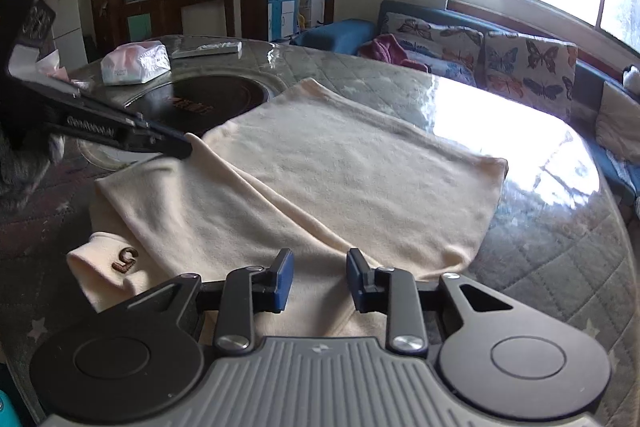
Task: Fold clothes
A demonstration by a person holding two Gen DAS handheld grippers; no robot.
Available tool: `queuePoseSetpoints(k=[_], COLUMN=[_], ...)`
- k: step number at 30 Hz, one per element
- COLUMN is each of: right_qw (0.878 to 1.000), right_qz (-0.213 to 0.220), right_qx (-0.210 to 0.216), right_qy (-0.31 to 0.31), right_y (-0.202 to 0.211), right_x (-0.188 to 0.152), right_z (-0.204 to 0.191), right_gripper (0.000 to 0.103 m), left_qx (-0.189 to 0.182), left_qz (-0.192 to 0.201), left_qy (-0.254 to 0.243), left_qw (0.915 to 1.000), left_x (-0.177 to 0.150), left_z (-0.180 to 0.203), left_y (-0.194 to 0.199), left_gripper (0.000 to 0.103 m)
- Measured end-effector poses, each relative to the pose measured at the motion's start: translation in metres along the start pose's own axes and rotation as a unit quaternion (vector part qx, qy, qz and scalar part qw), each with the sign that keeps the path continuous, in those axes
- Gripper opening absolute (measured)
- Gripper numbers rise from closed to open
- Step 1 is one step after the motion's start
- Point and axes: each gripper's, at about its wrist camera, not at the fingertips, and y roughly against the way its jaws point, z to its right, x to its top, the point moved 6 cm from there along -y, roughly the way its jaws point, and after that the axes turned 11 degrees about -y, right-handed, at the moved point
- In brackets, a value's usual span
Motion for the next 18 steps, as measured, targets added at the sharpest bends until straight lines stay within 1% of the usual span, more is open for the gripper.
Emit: queuePoseSetpoints(k=[1,3,6,9,12,15,18], right_qw=[1.000,1.000,1.000,1.000,0.999,0.998,0.997], right_qz=[0.000,-0.001,-0.003,-0.004,-0.001,0.001,-0.010], right_qx=[-0.001,-0.003,-0.006,-0.009,0.000,0.014,0.021], right_qy=[0.002,0.005,0.011,0.019,0.032,0.054,0.077], right_y=[0.000,-0.001,-0.003,-0.002,0.007,0.018,0.025], right_x=[0.001,0.002,0.003,0.004,0.007,0.006,-0.003], right_z=[0.000,-0.001,-0.001,-0.002,-0.008,-0.018,-0.028], right_gripper=[0.028,0.028,0.028,0.028,0.028,0.028,0.028], left_qx=[0.005,0.001,0.005,0.006,0.010,-0.011,-0.026], left_qz=[0.003,-0.006,-0.027,-0.025,-0.021,-0.012,-0.011], left_qy=[-0.007,-0.008,-0.017,-0.021,-0.058,-0.097,-0.143], left_qw=[1.0000,1.0000,0.9995,0.9994,0.9981,0.9952,0.9893], left_x=[0.002,0.001,-0.007,-0.010,-0.008,-0.011,-0.021], left_z=[-0.001,-0.004,-0.007,-0.008,0.001,0.016,0.032], left_y=[0.001,-0.006,-0.023,-0.024,-0.013,0.004,0.015], left_gripper=[0.010,0.010,0.010,0.010,0.010,0.011,0.011])
